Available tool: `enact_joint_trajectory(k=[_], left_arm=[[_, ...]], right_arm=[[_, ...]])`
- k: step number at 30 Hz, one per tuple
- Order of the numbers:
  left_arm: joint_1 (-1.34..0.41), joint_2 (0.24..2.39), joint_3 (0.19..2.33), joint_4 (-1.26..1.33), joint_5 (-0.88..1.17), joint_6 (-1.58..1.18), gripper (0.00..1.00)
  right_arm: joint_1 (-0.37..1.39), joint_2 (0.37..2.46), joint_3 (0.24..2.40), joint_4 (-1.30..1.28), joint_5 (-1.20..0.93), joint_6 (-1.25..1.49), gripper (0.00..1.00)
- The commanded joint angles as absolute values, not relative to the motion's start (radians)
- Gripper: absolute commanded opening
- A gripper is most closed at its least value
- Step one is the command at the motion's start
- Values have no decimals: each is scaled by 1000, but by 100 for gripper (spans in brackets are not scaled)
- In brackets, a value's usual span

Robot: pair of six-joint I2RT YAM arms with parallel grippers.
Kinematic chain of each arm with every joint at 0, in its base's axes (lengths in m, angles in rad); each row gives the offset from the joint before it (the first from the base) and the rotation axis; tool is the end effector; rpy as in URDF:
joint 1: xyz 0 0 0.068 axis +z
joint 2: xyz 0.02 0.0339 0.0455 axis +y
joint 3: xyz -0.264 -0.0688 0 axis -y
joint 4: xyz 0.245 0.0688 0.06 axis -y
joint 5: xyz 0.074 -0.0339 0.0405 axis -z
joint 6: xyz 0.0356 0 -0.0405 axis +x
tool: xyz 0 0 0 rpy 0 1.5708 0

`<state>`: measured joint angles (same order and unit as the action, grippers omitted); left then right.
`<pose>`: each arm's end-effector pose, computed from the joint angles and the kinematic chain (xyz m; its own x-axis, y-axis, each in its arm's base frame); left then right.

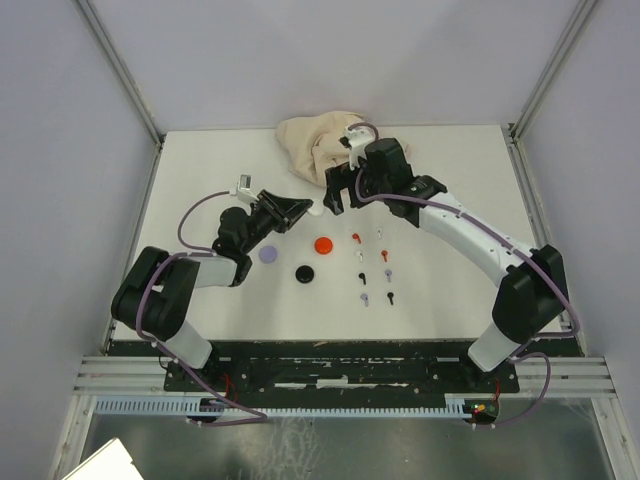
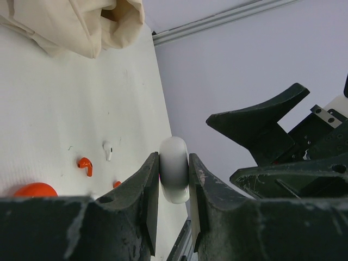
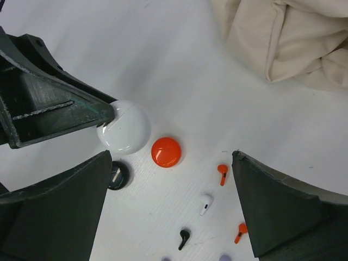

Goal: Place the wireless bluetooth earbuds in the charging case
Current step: Open the charging case.

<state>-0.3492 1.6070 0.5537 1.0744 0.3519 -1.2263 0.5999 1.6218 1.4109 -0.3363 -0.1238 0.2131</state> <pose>0.2874 -0.1177 0.1964 -0.6004 -0.7217 -0.3445 0.2365 0.2513 -0.9386 0.3103 0.2176 0.3277 -0.5566 -0.1265 -0.8211 -0.5418 0.8045 0.2434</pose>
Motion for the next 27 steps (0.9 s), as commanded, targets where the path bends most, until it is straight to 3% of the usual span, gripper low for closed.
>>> enact_joint_trajectory(k=[1,27], left_arm=[[-354,1562,571,1090,336,-1215,3],[-360,1518,536,1140,359,-1295,3]], right_arm=[[621,1650,1422,-306,-134,225,100],[622,1763,1418,-256,-92,235,99]])
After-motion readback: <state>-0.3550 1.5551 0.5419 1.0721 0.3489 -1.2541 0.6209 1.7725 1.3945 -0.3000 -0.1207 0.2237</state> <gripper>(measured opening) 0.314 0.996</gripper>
